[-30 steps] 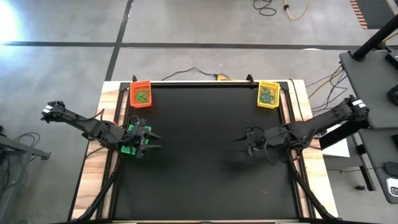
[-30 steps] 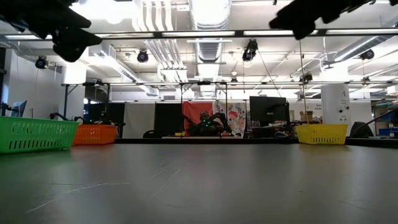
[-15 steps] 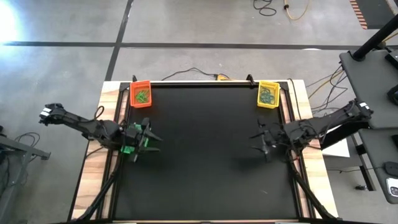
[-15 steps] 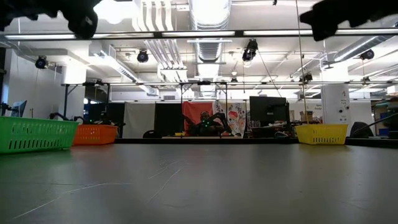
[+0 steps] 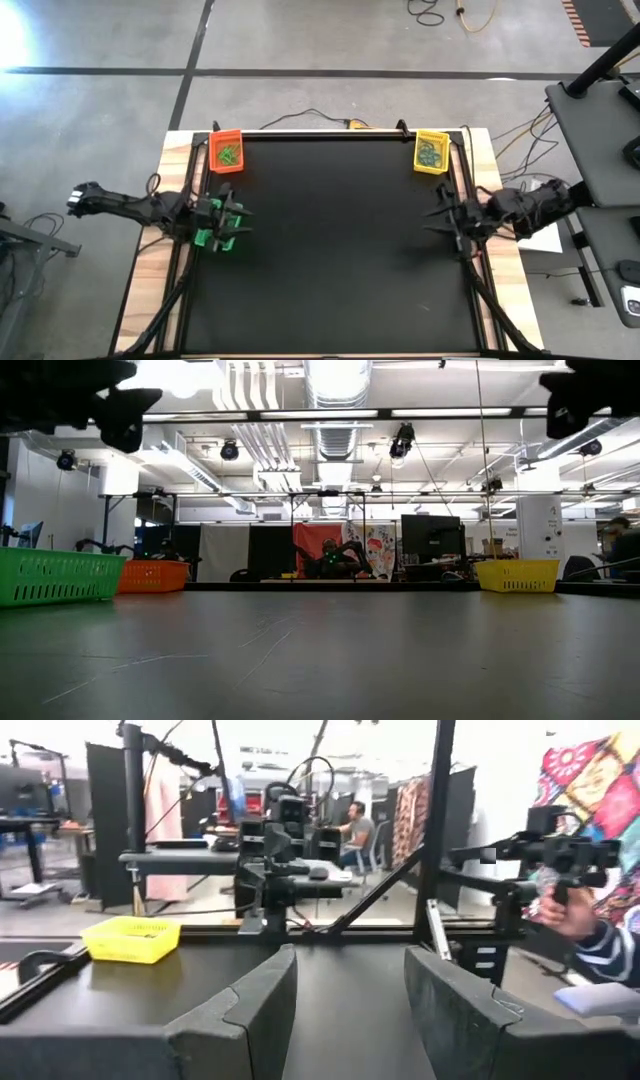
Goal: Sort rubber bands into baskets
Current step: Return to Home Position
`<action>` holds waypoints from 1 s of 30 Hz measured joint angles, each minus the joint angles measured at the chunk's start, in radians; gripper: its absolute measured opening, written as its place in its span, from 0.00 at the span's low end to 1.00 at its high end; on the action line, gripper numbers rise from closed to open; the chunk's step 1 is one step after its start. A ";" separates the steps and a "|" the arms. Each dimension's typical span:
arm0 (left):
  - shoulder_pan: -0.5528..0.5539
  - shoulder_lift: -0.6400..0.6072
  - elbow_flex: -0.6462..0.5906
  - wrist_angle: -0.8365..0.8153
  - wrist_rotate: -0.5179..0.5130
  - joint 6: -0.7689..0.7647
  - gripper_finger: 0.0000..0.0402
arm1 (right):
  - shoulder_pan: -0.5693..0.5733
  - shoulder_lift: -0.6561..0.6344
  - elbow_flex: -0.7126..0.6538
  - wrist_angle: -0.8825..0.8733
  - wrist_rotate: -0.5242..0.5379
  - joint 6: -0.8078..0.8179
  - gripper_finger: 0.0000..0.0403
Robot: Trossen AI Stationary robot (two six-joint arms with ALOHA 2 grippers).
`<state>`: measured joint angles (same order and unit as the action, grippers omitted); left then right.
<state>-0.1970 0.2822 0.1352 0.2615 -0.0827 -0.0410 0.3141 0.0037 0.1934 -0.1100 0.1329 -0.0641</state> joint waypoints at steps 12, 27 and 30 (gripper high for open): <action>0.003 -0.234 -0.124 -0.078 0.005 0.014 0.43 | -0.066 -0.003 0.069 -0.051 -0.036 0.079 0.32; 0.003 -0.263 -0.125 -0.078 0.018 0.041 0.43 | -0.248 -0.002 -0.080 0.032 -0.085 0.216 0.32; 0.003 -0.263 -0.125 -0.096 0.017 0.055 0.43 | -0.331 -0.001 -0.096 0.034 -0.164 0.229 0.32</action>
<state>-0.1944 0.0196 0.0097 0.1659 -0.0654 0.0140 -0.0165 0.0028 0.0973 -0.0763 -0.0314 0.1653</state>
